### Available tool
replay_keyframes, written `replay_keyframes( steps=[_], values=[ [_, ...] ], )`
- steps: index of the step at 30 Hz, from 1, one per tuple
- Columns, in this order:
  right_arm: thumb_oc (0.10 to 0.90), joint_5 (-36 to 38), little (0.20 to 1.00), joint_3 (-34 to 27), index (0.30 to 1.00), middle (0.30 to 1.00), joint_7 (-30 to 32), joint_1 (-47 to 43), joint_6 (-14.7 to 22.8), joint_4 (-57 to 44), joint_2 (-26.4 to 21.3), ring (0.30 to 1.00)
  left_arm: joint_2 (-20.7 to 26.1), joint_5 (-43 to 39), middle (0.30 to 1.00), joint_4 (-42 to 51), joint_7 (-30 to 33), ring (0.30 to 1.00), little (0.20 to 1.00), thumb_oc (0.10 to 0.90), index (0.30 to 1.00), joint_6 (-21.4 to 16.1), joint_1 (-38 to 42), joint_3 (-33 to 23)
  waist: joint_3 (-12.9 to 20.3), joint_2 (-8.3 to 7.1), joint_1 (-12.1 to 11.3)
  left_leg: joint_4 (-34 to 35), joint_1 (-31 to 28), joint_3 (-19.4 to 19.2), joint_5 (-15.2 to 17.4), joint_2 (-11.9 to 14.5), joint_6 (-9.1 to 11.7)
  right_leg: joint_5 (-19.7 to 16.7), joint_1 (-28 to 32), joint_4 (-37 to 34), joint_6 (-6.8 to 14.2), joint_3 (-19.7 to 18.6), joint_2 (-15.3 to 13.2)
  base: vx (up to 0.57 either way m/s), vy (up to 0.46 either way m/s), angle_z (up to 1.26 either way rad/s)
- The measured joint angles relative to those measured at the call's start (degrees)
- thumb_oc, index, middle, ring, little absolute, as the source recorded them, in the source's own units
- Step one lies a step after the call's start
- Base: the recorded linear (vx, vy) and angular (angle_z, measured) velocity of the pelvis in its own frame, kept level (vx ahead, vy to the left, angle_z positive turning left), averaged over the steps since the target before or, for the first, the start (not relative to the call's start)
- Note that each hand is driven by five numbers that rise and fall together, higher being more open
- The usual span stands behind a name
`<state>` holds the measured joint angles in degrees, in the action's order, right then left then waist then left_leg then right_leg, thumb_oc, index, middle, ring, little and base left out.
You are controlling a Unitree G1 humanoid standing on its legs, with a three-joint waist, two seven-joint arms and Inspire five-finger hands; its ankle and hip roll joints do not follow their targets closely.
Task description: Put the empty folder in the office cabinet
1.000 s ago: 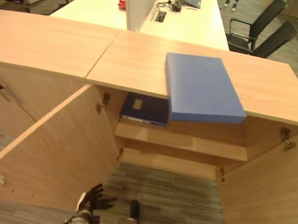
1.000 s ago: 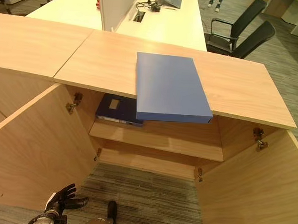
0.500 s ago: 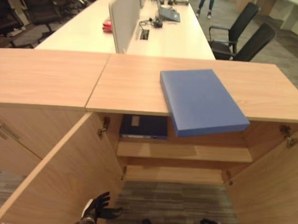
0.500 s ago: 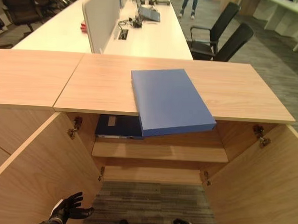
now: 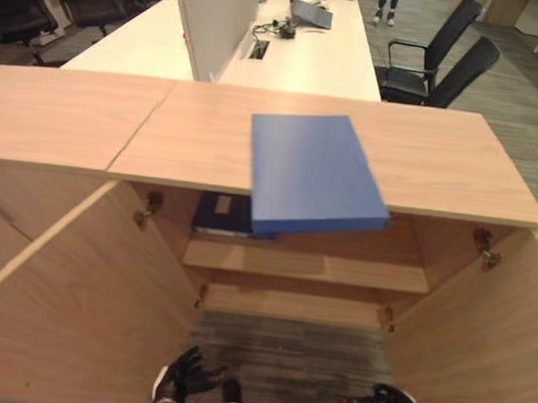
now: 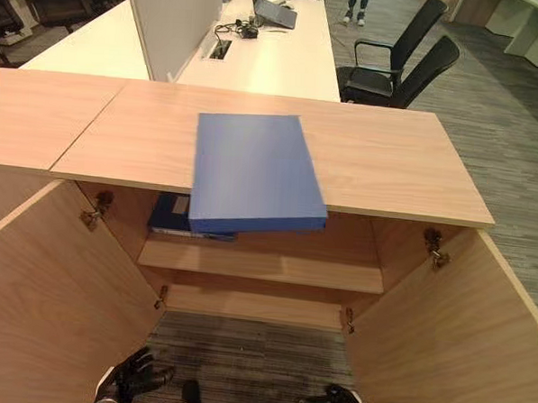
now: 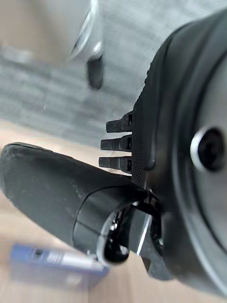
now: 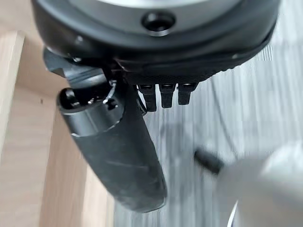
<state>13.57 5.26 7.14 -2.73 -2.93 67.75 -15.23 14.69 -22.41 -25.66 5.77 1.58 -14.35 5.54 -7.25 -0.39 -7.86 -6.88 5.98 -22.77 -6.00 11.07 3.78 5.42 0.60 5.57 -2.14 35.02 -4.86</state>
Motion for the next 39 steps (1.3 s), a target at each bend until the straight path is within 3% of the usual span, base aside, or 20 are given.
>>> replay_keyframes(
  steps=[3, 7, 8, 9, 11, 12, 14, 15, 20, 24, 27, 30, 34, 39],
  values=[
    [0.8, 0.0, 0.9, -0.6, 0.9, 0.9, 0.5, -0.5, 0.1, -0.1, -1.0, 0.9, 0.1, 1.1, 0.9, 3.7, -0.1, 0.9, 0.9, 0.8, 0.9, -0.3, -0.3, 0.0, -0.7, 0.26, 0.0, 0.7, -0.1, -0.6, 0.9, -2.7, 1.1, -0.3, 1.1, -1.8, 0.3, 0.2, 0.4, 0.06, 0.006, 0.15],
    [0.8, -0.1, 0.9, -0.7, 0.9, 0.9, 0.6, -0.4, 0.1, -0.1, -0.6, 0.9, 0.1, 3.7, 0.9, 7.9, 0.0, 0.9, 0.9, 0.8, 0.9, -0.3, -0.9, -0.4, -0.8, 3.14, 0.3, 5.7, -1.2, 0.1, -0.2, -3.1, 2.0, -0.9, 3.2, -3.7, -0.1, 1.8, 2.4, 0.05, 0.008, 0.04],
    [0.8, -0.2, 0.9, 0.3, 0.9, 0.9, 0.6, -0.3, -0.1, -0.1, -0.2, 0.9, 0.1, 4.9, 0.9, 11.2, 0.0, 0.9, 0.9, 0.8, 0.9, -0.4, -1.7, -1.3, -0.8, 3.15, -0.3, 7.4, -1.7, 0.9, -1.2, -3.3, 2.0, -1.0, 3.4, -4.0, 0.1, 1.6, 2.5, 0.07, 0.017, 0.15],
    [0.8, -0.6, 0.9, 0.6, 0.9, 0.9, 0.5, -0.4, 0.1, -0.1, 0.4, 0.9, 0.1, 5.3, 0.9, 15.3, 0.1, 0.9, 0.9, 0.8, 0.9, -0.8, -2.8, -3.0, -0.7, 3.39, -0.3, 9.3, -3.0, 2.7, -1.7, -3.7, 0.3, -1.1, 3.9, -4.5, 0.6, 1.6, 2.7, 0.06, 0.02, 0.02],
    [0.8, -0.7, 0.9, 0.7, 0.9, 0.9, 0.5, -0.8, 0.1, -0.2, 1.3, 0.9, 0.6, 6.4, 0.9, 18.8, 0.7, 0.9, 0.9, 0.8, 0.9, -0.7, -3.1, -5.1, -0.6, 2.94, -0.4, 10.1, -3.4, 2.6, -1.7, -4.4, 0.0, -1.4, 4.1, -5.2, 1.2, 1.6, 2.4, 0.02, 0.008, 0.01],
    [0.8, -1.2, 0.9, 0.6, 0.9, 0.9, 0.5, -1.0, 0.3, -0.8, 2.8, 0.9, 2.2, 8.4, 0.9, 25.5, 1.6, 0.9, 0.9, 0.8, 0.9, -0.8, -4.9, -8.1, -1.4, 1.55, -0.4, 10.9, -3.9, 2.4, -1.8, -4.8, -0.2, -1.6, 4.5, -6.0, 1.6, 1.6, 2.3, 0.0, 0.0, 0.0],
    [0.8, -1.8, 0.9, 0.7, 0.9, 0.9, 0.6, -0.9, 0.6, -0.6, 3.7, 0.9, 4.1, 10.9, 0.9, 29.8, 3.3, 0.9, 0.9, 0.8, 0.9, -2.9, -4.6, -11.2, -1.7, 0.75, -1.1, 11.0, -4.2, 2.4, -1.6, -5.3, -0.5, -1.8, 5.1, -6.7, 2.0, 1.7, 2.0, 0.0, 0.0, 0.0],
    [0.8, -2.3, 0.9, 0.7, 0.9, 0.9, 0.7, -0.6, 0.8, -0.5, 3.9, 0.9, 4.5, 14.6, 0.9, 31.7, 6.6, 0.9, 0.9, 0.8, 0.9, -5.0, -3.8, -15.2, -1.7, 0.91, -1.8, 11.0, -5.0, 1.9, -1.2, -5.7, -1.1, -2.2, 5.9, -7.7, 2.5, 1.5, 1.8, 0.0, 0.0, 0.0],
    [0.8, -2.3, 0.9, 0.7, 0.9, 0.9, 1.0, -0.7, 2.3, -0.3, 4.7, 0.9, 4.5, 27.0, 0.9, 34.0, 18.5, 0.9, 0.9, 0.8, 0.9, -5.9, -2.1, -25.0, -1.7, 1.27, -2.0, 11.2, -5.9, 1.8, -1.1, -6.5, -1.1, -3.2, 7.5, -9.7, 3.2, 1.2, 1.7, 0.01, -0.017, -0.04],
    [0.8, -2.3, 0.9, 0.7, 0.9, 0.9, 2.4, -0.6, 2.5, 0.5, 5.4, 0.9, 4.1, 35.0, 0.9, 35.3, 27.0, 0.9, 0.9, 0.8, 0.9, -5.6, -1.1, -26.1, -1.6, 0.81, -2.3, 11.2, -6.3, 1.8, -1.0, -6.3, -1.0, -3.3, 7.8, -10.0, 3.1, 0.9, 2.0, 0.0, -0.007, -0.02],
    [0.8, -2.4, 0.9, 0.8, 0.9, 0.9, 3.0, -0.6, 2.6, 1.5, 5.4, 0.9, 4.2, 36.9, 0.9, 37.3, 29.2, 0.9, 0.9, 0.8, 0.9, -5.5, 0.1, -26.2, -1.4, 0.32, -2.4, 11.2, -6.3, 1.8, -0.9, -6.2, -1.0, -3.3, 7.8, -10.0, 3.0, 0.7, 2.1, 0.0, 0.0, 0.0],
    [0.8, -4.1, 0.9, 1.7, 0.9, 0.9, 3.4, -0.3, 2.5, 3.4, 5.1, 0.9, 6.0, 40.0, 0.9, 44.9, 28.8, 0.9, 0.9, 0.8, 0.9, -6.0, 0.1, -26.0, -1.2, -0.18, -2.7, 11.2, -6.4, 1.8, -0.8, -6.2, -1.1, -3.7, 7.7, -10.1, 3.0, 0.4, 2.1, -0.01, 0.01, -0.04],
    [0.8, -4.6, 0.9, 2.0, 0.9, 0.9, 3.3, -0.5, 2.4, 5.1, 5.1, 0.9, 13.8, 43.3, 0.9, 48.4, 26.9, 0.9, 0.9, 0.8, 0.9, -9.4, 0.2, -25.4, -1.0, 0.22, -2.4, 11.3, -6.7, 1.7, -0.8, -6.2, -1.1, -4.0, 7.9, -10.2, 3.1, 0.2, 2.0, -0.01, 0.005, -0.02],
    [0.8, -4.7, 0.9, 2.4, 0.9, 0.9, 3.0, -0.6, 2.3, 5.1, 5.0, 0.9, 14.4, 43.1, 0.9, 48.5, 23.4, 0.9, 0.9, 0.8, 0.9, -10.8, 0.0, -22.8, -0.5, 1.05, -1.8, 11.3, -7.0, 1.5, -0.8, -6.2, -1.0, -4.3, 8.0, -10.6, 3.1, -0.2, 2.0, -0.02, 0.01, -0.05]
  ],
)
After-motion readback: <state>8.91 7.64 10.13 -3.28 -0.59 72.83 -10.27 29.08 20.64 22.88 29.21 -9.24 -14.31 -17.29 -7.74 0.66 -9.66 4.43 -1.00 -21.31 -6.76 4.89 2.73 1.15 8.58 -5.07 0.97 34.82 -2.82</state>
